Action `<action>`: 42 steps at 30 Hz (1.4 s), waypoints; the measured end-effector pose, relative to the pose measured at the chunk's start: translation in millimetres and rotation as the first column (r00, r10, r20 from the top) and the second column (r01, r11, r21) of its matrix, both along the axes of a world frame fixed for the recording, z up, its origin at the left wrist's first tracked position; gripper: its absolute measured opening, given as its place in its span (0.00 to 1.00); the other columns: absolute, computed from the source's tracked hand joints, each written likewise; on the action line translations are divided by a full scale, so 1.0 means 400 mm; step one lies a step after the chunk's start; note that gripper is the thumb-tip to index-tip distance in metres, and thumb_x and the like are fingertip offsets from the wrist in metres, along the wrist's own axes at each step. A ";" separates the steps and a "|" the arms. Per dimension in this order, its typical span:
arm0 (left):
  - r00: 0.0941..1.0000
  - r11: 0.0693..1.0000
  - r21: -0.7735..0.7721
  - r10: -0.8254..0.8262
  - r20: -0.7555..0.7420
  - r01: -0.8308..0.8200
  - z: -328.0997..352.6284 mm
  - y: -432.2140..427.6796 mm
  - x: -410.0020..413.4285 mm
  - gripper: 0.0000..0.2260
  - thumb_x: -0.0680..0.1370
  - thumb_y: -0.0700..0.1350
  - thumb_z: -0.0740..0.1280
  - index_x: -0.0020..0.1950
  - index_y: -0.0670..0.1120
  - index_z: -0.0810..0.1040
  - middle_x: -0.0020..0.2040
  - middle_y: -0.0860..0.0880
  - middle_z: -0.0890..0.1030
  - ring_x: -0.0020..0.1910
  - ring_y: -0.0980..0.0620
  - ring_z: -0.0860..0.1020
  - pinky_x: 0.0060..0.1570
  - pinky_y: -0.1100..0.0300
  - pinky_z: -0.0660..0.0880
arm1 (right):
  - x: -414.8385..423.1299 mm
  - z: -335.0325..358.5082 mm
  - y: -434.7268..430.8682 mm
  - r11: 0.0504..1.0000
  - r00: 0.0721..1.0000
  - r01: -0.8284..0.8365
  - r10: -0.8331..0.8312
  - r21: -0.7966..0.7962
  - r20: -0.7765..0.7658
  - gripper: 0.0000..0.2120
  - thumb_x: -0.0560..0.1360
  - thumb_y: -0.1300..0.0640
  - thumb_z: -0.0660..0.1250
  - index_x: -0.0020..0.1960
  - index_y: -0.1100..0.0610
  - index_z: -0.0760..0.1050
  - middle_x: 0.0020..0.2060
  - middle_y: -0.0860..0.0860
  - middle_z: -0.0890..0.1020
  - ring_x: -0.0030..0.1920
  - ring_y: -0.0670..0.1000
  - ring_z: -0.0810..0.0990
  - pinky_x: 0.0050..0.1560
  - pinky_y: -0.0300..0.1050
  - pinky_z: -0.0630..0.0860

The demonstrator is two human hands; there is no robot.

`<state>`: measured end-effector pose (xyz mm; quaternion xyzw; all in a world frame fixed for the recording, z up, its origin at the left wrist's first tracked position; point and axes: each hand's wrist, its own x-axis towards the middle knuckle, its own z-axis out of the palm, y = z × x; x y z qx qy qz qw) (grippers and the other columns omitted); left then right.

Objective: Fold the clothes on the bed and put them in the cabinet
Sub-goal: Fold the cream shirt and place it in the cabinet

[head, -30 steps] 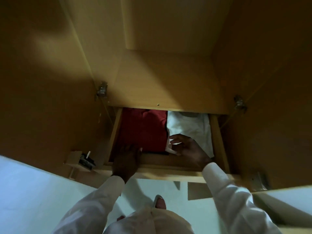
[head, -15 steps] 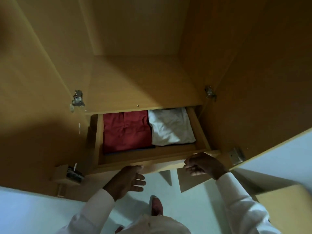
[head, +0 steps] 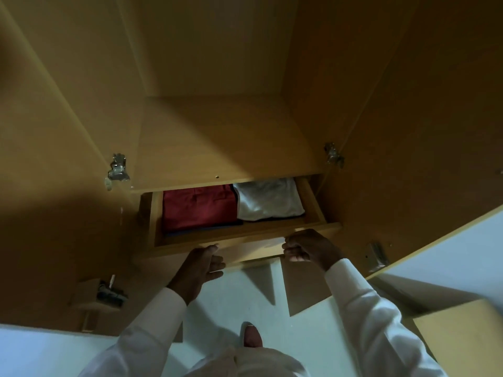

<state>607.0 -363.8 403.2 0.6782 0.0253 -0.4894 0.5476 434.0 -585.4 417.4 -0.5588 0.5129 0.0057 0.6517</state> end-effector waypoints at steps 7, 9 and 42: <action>0.964 0.962 -0.084 0.262 0.031 -0.259 0.008 -0.078 0.080 0.09 0.83 0.42 0.58 0.61 0.42 0.71 0.57 0.39 0.76 0.55 0.40 0.77 0.60 0.45 0.74 | 0.127 0.000 -0.089 1.000 1.000 -0.013 0.013 0.011 -0.021 0.03 0.79 0.63 0.65 0.48 0.62 0.77 0.45 0.57 0.84 0.46 0.52 0.84 0.41 0.46 0.82; 0.945 0.942 -0.100 0.325 0.027 -0.321 0.006 -0.100 0.107 0.11 0.83 0.41 0.58 0.64 0.39 0.71 0.57 0.39 0.75 0.55 0.40 0.77 0.59 0.46 0.74 | 0.158 0.001 -0.108 1.000 1.000 -0.002 0.003 0.027 -0.019 0.03 0.78 0.64 0.64 0.48 0.62 0.77 0.43 0.56 0.83 0.43 0.52 0.83 0.39 0.46 0.82; 0.980 0.990 -0.060 -0.115 0.165 0.126 -0.006 -0.234 0.059 0.10 0.81 0.42 0.63 0.61 0.43 0.75 0.58 0.41 0.81 0.48 0.47 0.81 0.47 0.53 0.80 | -0.037 0.115 0.042 0.995 0.947 -0.062 0.033 0.080 0.321 0.14 0.78 0.62 0.66 0.63 0.58 0.77 0.57 0.55 0.84 0.57 0.55 0.83 0.58 0.53 0.79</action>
